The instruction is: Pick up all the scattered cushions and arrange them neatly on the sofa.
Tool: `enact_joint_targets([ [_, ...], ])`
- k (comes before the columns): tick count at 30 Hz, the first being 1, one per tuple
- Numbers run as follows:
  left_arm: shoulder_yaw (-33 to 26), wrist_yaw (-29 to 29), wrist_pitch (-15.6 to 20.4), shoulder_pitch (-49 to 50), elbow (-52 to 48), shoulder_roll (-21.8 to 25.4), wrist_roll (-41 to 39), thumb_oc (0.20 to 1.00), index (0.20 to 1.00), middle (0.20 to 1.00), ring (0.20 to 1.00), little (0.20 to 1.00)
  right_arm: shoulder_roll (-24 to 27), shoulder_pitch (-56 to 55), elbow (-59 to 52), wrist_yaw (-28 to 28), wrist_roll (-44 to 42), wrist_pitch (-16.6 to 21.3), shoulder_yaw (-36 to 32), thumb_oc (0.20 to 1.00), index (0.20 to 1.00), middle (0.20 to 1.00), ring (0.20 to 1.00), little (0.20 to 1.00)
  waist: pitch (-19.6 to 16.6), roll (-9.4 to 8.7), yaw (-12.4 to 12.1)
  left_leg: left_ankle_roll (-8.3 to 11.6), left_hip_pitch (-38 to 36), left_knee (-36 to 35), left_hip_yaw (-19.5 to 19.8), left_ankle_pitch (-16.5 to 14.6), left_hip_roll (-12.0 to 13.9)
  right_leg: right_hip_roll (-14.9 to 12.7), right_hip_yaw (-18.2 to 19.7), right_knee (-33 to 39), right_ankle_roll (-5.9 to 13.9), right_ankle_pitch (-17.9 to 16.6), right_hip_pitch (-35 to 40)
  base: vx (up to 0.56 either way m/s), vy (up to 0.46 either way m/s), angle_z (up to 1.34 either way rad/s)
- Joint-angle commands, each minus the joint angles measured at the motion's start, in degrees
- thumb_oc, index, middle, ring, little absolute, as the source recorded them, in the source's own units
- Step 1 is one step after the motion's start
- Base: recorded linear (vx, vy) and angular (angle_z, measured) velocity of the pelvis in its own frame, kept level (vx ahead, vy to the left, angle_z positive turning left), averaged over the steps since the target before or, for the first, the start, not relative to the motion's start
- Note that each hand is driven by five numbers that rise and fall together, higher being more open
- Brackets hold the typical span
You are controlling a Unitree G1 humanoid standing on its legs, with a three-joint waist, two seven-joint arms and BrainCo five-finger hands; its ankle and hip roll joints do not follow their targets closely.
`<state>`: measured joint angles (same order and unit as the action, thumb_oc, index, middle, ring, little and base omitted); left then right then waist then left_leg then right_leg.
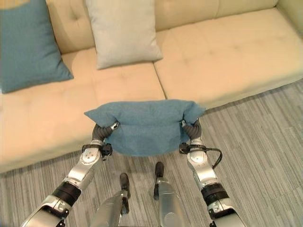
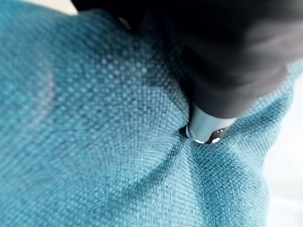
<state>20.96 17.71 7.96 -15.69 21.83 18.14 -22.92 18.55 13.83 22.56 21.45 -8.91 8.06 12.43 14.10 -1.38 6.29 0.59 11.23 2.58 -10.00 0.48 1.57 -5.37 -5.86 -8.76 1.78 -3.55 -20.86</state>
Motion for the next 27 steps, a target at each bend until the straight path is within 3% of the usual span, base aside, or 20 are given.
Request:
enact_joint_targets([
  [1,1.1,-2.9,3.8,-1.8,-6.6,-2.5,2.1,0.2,0.2,0.2,0.2,0.2,0.6,0.6,-4.2,-0.4,2.2,2.4,-1.7,0.2,0.2,0.2,0.2,0.2,-5.5,0.82,0.9,0.81,0.8,3.2,0.7,-3.8,-0.5,-1.5,2.3,1.1,5.88,2.1,2.9,0.03,0.084,-0.32],
  [5,1.0,-3.7,3.1,-0.1,-7.6,-1.9,3.9,0.2,0.2,0.2,0.2,0.2,0.5,-2.2,-4.5,-1.0,2.8,1.7,-3.3,0.2,0.2,0.2,0.2,0.2,-6.9,0.91,2.1,0.17,-4.2,0.8,-3.1,-4.4,-0.6,-0.7,4.0,2.5,7.43,0.8,5.5,0.05,0.102,-0.47],
  [7,0.2,-4.0,3.1,0.8,-8.5,-1.4,3.9,0.2,0.2,0.2,0.2,0.2,0.2,-2.8,-4.6,-1.3,3.0,1.6,-3.7,0.2,0.2,0.2,0.2,0.2,-7.1,0.62,1.5,0.19,-5.9,0.2,-6.7,-4.5,-0.2,-0.8,2.4,3.0,8.21,-0.4,5.8,0.01,0.064,-0.9],
  [8,0.1,-4.0,3.0,1.1,-8.7,-1.2,3.9,0.2,0.2,0.2,0.2,0.2,-0.1,-3.1,-4.6,-1.5,2.9,1.6,-3.9,0.2,0.2,0.2,0.2,0.2,-7.2,0.5,1.1,0.3,-7.0,0.0,-8.2,-4.7,0.0,-1.5,0.1,3.0,8.46,-0.8,5.9,0.03,0.015,-1.2],
  [10,-0.4,-4.7,2.8,2.2,-9.2,-0.9,3.3,0.2,0.2,0.2,0.2,0.2,-0.4,-3.7,-4.8,-1.8,2.7,1.6,-4.3,0.2,0.2,0.2,0.2,0.2,-7.6,0.4,0.1,0.8,-9.4,-0.2,-11.8,-5.6,0.8,-4.1,-9.9,2.7,8.42,-1.4,6.9,0.07,-0.023,-0.83],
  [11,-0.3,-4.7,2.8,2.2,-9.2,-0.9,3.3,0.2,0.2,0.2,0.2,0.2,-0.4,-3.7,-4.8,-1.8,2.7,1.6,-4.3,0.2,0.2,0.2,0.2,0.2,-7.5,0.41,0.2,0.81,-9.5,-0.2,-11.7,-5.6,0.8,-4.1,-10.0,2.7,8.43,-1.4,7.0,0.06,-0.042,-0.96],
  [13,-0.2,-6.0,2.2,3.7,-8.5,-1.6,1.8,0.2,0.2,0.2,0.2,0.2,-0.8,-5.3,-4.9,-2.6,1.6,1.3,-4.7,0.2,0.2,0.2,0.2,0.2,-8.3,0.86,0.1,1.25,-12.7,-0.6,-13.5,-7.6,1.6,-5.6,-16.7,1.7,9.27,-0.2,8.4,0.18,-0.094,-1.12],
  [15,1.0,-7.1,2.0,4.7,-6.8,-3.5,1.1,0.2,0.2,0.2,0.2,0.2,-0.5,-7.6,-4.9,-2.9,0.8,1.5,-5.4,0.2,0.2,0.2,0.2,0.2,-8.7,0.05,1.7,1.61,-12.1,1.2,-14.6,-7.2,1.4,-3.5,-12.8,5.7,7.58,0.1,10.0,0.09,-0.137,-0.16],
  [16,1.1,-7.2,2.0,4.8,-6.7,-3.5,1.1,0.2,0.2,0.2,0.2,0.2,-0.5,-7.7,-4.8,-2.9,0.8,1.5,-5.4,0.2,0.2,0.2,0.2,0.2,-8.9,0.6,1.5,1.93,-12.6,1.1,-13.8,-8.5,1.8,-3.0,-12.2,5.7,8.18,1.1,10.5,0.04,-0.085,0.01],
  [17,1.3,-7.3,1.9,4.8,-6.2,-4.1,0.5,0.2,0.2,0.2,0.2,0.2,0.0,-8.3,-5.1,-2.7,0.8,1.6,-5.7,0.2,0.2,0.2,0.2,0.2,-9.0,0.56,1.8,2.28,-11.9,3.6,-14.1,-9.3,2.4,-2.4,-11.5,6.3,7.61,1.4,11.1,0.11,-0.139,-0.32],
  [18,2.1,-7.9,1.6,5.4,-5.9,-4.7,0.5,0.2,0.2,0.2,0.2,0.2,0.7,-9.6,-5.9,-3.2,0.3,1.6,-5.3,0.2,0.2,0.2,0.2,0.2,-8.8,-0.42,2.5,2.92,-10.6,10.2,-15.0,-9.6,4.2,-1.6,-10.4,7.2,5.61,1.6,12.5,0.03,-0.166,-0.32],
  [19,2.1,-7.9,1.6,5.4,-6.0,-4.7,0.5,0.2,0.2,0.2,0.2,0.2,0.7,-9.7,-5.9,-3.2,0.3,1.6,-5.3,0.2,0.2,0.2,0.2,0.2,-8.9,-0.37,2.4,2.97,-10.4,10.6,-15.0,-9.8,4.4,-1.5,-10.4,7.3,5.56,1.6,12.5,0.05,-0.168,-0.23],
  [21,2.5,-7.3,1.8,6.3,-6.6,-5.1,0.0,0.2,0.2,0.2,0.2,0.2,1.7,-9.3,-5.8,-3.0,0.4,1.7,-4.4,0.2,0.2,0.2,0.2,0.2,-7.9,-0.8,1.3,3.55,-7.8,17.1,-10.1,-9.0,4.8,-0.2,-8.5,7.9,4.26,2.5,13.9,0.08,-0.061,-0.27],
  [22,2.8,-7.3,1.7,6.3,-6.7,-5.5,-0.4,0.2,0.2,0.2,0.2,0.2,2.2,-9.3,-6.1,-3.2,0.4,1.4,-4.0,0.2,0.2,0.2,0.2,0.2,-7.9,-1.37,0.4,3.28,-4.0,15.9,-3.8,-9.2,2.9,0.4,-6.9,9.0,3.96,2.7,14.6,0.06,-0.029,-0.46],
  [23,2.8,-7.3,1.7,6.3,-6.7,-5.4,-0.4,0.2,0.2,0.2,0.2,0.2,2.2,-9.3,-6.1,-3.2,0.4,1.4,-4.0,0.2,0.2,0.2,0.2,0.2,-8.1,-1.55,0.5,3.21,-3.9,15.6,-3.7,-8.9,2.6,0.2,-7.0,9.1,3.97,2.6,14.4,0.1,-0.003,-0.47],
  [24,2.9,-7.2,1.6,6.4,-6.8,-5.5,-0.2,0.2,0.2,0.2,0.2,0.2,2.2,-9.3,-6.5,-3.3,0.5,1.4,-3.6,0.2,0.2,0.2,0.2,0.2,-7.8,-1.78,-0.3,3.13,-2.3,14.0,-0.3,-8.5,1.8,0.6,-5.6,9.1,4.05,2.6,14.7,0.09,0.011,-0.55],
  [26,3.2,-7.3,1.5,6.2,-7.0,-5.3,0.5,0.2,0.2,0.2,0.2,0.2,2.5,-9.2,-6.2,-3.3,0.4,1.5,-3.4,0.2,0.2,0.2,0.2,0.2,-7.7,-2.27,-1.4,3.65,0.5,10.1,5.0,-5.2,1.1,1.2,-3.4,9.3,4.13,2.7,15.3,0.14,0.031,-0.48],
  [27,3.0,-6.9,1.6,5.8,-7.4,-4.8,0.5,0.2,0.2,0.2,0.2,0.2,2.5,-8.7,-5.8,-2.8,0.2,1.5,-3.4,0.2,0.2,0.2,0.2,0.2,-7.1,-2.36,-2.5,3.98,3.2,8.0,8.5,-2.0,0.0,2.1,-1.5,9.1,3.71,2.8,15.5,0.1,0.036,-0.74],
])
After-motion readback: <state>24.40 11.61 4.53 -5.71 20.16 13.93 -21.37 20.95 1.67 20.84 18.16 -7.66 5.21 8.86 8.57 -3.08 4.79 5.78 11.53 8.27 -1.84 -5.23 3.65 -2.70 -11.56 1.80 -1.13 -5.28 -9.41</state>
